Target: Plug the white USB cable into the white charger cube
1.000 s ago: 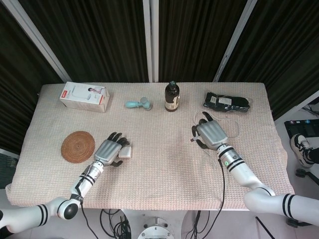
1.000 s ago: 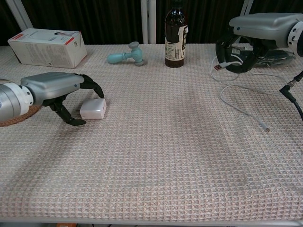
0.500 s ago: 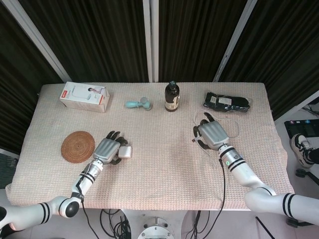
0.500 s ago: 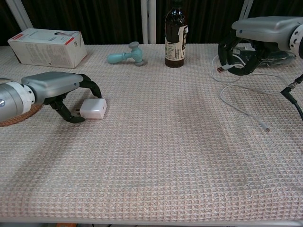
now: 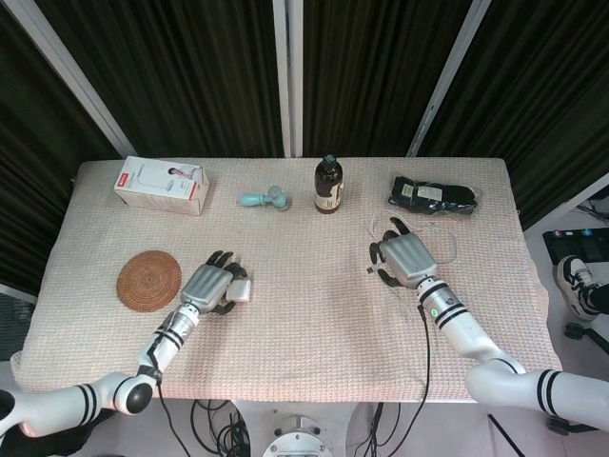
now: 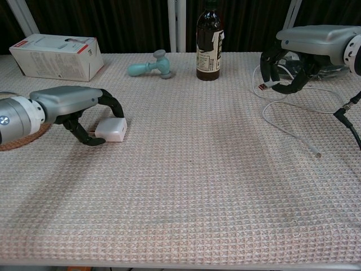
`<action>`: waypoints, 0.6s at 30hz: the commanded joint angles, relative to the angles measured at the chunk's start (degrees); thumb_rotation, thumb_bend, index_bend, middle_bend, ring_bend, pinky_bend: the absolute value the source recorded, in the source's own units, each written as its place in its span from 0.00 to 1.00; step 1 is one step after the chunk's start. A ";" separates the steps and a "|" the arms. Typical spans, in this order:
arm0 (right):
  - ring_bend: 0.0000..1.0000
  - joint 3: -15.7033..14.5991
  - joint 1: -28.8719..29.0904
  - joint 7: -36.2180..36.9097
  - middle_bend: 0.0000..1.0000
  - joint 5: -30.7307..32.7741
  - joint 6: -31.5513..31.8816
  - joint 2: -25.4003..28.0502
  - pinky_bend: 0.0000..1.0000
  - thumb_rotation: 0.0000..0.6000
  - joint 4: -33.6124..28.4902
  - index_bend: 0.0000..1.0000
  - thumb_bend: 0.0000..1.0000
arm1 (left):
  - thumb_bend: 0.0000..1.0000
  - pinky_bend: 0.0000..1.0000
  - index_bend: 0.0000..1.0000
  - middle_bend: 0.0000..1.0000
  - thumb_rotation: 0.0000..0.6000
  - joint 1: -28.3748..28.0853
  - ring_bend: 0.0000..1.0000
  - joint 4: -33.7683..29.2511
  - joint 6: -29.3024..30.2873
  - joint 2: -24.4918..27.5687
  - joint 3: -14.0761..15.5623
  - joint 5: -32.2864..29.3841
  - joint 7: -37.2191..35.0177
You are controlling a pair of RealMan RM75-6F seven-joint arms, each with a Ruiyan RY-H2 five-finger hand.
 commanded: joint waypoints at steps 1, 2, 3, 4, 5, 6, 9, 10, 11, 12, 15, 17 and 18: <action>0.27 -0.10 0.04 0.10 0.51 0.06 -0.01 -0.09 0.06 1.00 0.10 0.59 0.33 | 0.29 0.00 0.29 0.24 1.00 -0.22 0.04 0.21 0.00 -0.11 0.15 -0.17 0.04; 0.27 -0.14 0.05 0.15 0.51 0.07 0.06 -0.14 0.06 1.00 0.15 0.59 0.33 | 0.30 0.00 0.29 0.24 1.00 -0.32 0.05 0.25 -0.04 -0.11 0.23 -0.31 0.06; 0.27 -0.19 0.05 0.19 0.51 0.05 0.10 -0.18 0.06 1.00 0.19 0.59 0.33 | 0.30 0.00 0.30 0.25 1.00 -0.37 0.05 0.24 -0.03 -0.10 0.29 -0.40 0.07; 0.27 -0.23 0.04 0.27 0.51 0.08 0.10 -0.19 0.06 1.00 0.21 0.59 0.33 | 0.31 0.00 0.30 0.25 1.00 -0.41 0.05 0.19 0.02 -0.08 0.34 -0.46 0.04; 0.27 -0.26 0.02 0.36 0.51 0.10 0.15 -0.23 0.06 1.00 0.26 0.59 0.33 | 0.31 0.00 0.31 0.26 1.00 -0.43 0.06 0.08 0.13 -0.07 0.38 -0.44 -0.15; 0.27 -0.31 0.01 0.38 0.51 0.09 0.20 -0.26 0.06 1.00 0.32 0.59 0.33 | 0.31 0.00 0.32 0.27 1.00 -0.43 0.06 -0.02 0.14 -0.09 0.39 -0.43 -0.47; 0.27 -0.41 -0.06 0.59 0.51 0.12 0.35 -0.32 0.06 1.00 0.35 0.59 0.33 | 0.32 0.00 0.36 0.31 1.00 -0.28 0.10 -0.41 0.59 -0.11 0.31 -0.35 -1.59; 0.27 -0.41 -0.06 0.59 0.51 0.13 0.44 -0.30 0.06 1.00 0.34 0.59 0.33 | 0.32 0.00 0.37 0.32 1.00 -0.17 0.11 -0.64 0.91 -0.05 0.30 -0.43 -1.69; 0.27 -0.34 -0.07 0.63 0.51 0.19 0.57 -0.25 0.06 1.00 0.26 0.59 0.33 | 0.33 0.00 0.38 0.33 1.00 0.08 0.12 -1.24 1.49 0.14 0.20 -0.63 -1.84; 0.27 -0.24 -0.06 0.68 0.51 0.27 0.70 -0.24 0.06 1.00 0.17 0.59 0.33 | 0.33 0.00 0.38 0.34 1.00 0.33 0.12 -1.83 2.06 0.38 0.13 -0.79 -1.90; 0.27 0.29 0.26 0.68 0.51 0.66 1.03 -0.73 0.06 1.00 -0.03 0.60 0.33 | 0.33 0.00 0.39 0.36 1.00 1.48 0.14 -4.15 5.11 1.27 -0.31 -1.35 -1.41; 0.27 1.05 0.78 1.08 0.51 1.78 0.79 -1.76 0.06 1.00 -0.28 0.60 0.34 | 0.34 0.00 0.40 0.36 1.00 2.24 0.15 -5.93 7.58 1.82 -0.56 -2.22 0.29; 0.27 1.36 1.17 1.03 0.51 2.40 0.52 -2.25 0.06 1.00 -0.32 0.61 0.34 | 0.34 0.00 0.40 0.37 1.00 2.48 0.15 -6.77 8.53 2.07 -0.68 -2.82 1.35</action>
